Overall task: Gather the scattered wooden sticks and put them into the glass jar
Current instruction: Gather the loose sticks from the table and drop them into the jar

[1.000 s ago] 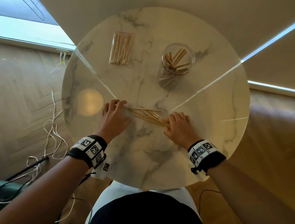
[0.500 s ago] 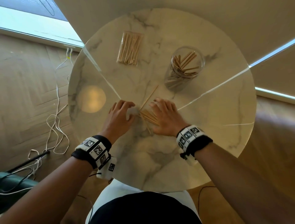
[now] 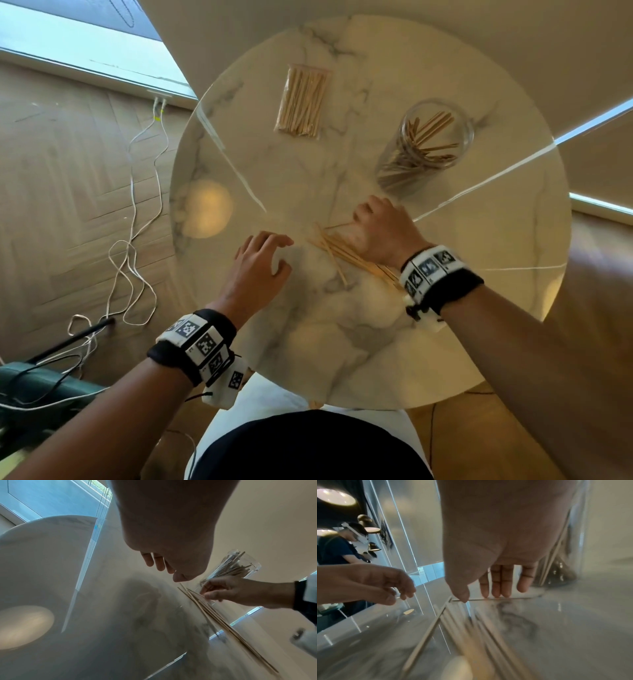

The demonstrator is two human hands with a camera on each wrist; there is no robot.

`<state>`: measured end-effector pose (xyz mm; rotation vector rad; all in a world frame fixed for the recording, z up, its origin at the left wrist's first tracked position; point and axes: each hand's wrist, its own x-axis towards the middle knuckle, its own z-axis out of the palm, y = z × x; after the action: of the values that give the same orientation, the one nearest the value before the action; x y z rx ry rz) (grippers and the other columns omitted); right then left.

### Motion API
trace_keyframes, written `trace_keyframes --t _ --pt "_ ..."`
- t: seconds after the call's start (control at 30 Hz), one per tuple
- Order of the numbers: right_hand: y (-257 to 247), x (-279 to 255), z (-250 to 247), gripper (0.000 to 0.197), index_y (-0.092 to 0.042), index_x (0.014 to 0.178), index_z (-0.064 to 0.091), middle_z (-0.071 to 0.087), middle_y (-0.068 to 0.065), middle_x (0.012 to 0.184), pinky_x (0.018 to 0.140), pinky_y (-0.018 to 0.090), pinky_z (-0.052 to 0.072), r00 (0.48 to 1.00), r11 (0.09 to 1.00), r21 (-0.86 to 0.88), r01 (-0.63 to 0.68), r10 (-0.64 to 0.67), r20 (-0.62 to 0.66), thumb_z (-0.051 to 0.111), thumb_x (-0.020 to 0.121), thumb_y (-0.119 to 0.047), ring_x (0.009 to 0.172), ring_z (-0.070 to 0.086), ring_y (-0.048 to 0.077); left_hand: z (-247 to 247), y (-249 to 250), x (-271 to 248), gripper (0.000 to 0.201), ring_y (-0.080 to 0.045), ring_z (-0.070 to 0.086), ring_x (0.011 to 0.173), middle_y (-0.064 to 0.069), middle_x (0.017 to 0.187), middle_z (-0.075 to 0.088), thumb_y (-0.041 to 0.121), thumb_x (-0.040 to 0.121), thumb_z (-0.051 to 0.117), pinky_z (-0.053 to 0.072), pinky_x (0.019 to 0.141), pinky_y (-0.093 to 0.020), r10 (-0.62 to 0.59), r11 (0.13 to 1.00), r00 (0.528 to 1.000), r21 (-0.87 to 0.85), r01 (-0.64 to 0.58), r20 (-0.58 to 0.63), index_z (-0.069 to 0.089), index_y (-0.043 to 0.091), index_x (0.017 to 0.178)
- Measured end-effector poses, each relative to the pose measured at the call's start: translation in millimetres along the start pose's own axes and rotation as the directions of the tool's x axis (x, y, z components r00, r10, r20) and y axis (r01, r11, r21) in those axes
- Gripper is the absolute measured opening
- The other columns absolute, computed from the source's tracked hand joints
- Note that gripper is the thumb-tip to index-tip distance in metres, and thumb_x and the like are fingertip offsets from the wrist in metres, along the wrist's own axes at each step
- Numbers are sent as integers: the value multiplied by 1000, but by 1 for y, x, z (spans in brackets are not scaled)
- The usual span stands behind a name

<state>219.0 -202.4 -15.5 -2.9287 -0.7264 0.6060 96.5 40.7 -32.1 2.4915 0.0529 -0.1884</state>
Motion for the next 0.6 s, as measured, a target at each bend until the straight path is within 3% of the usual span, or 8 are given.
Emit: trace_keyframes --t 0.1,0.17,0.27,0.37,0.5,0.6 --pt "-15 -44 16 84 -14 133 43 42 10 131 97 50 42 974 972 91 -215 207 98 56 74 -72 119 44 32 3 2 3 35 -29 60 116 -2 119 66 10 88 70 49 104 -44 13 1000 1000 -19 -13 19 67 19 122" --pt "-33 -60 29 97 -11 140 33 36 12 134 100 51 39 949 947 107 -302 288 129 58 71 -76 122 39 34 6 4 5 35 -28 60 114 -2 118 66 10 88 70 48 103 -42 43 999 999 -24 -42 27 67 19 121" --pt "-56 -63 43 72 -8 130 37 35 16 137 101 50 35 924 912 150 -382 372 92 57 83 -57 124 36 36 7 5 9 34 -27 60 114 -2 118 65 11 88 69 44 103 -39 91 996 995 -22 -90 46 66 19 121" --pt "-64 -66 48 47 -4 123 46 45 19 129 91 49 37 888 875 163 -455 460 13 54 88 -34 113 43 38 4 2 13 34 -28 60 113 -1 117 66 13 86 68 48 102 -43 113 993 993 -32 -112 37 67 19 119" --pt "-64 -82 66 35 -1 114 55 56 21 110 79 50 42 835 824 202 -529 548 -47 63 88 -23 98 52 40 -3 -6 16 34 -29 62 109 -2 113 67 16 83 64 50 100 -45 143 989 989 -33 -142 24 67 19 117" --pt "-66 -89 79 28 -3 122 52 54 20 113 81 51 41 852 837 247 -488 518 -72 58 96 -14 100 50 40 -6 -10 17 35 -30 62 110 -2 114 67 10 84 68 49 101 -44 147 989 988 -22 -147 38 67 19 118"
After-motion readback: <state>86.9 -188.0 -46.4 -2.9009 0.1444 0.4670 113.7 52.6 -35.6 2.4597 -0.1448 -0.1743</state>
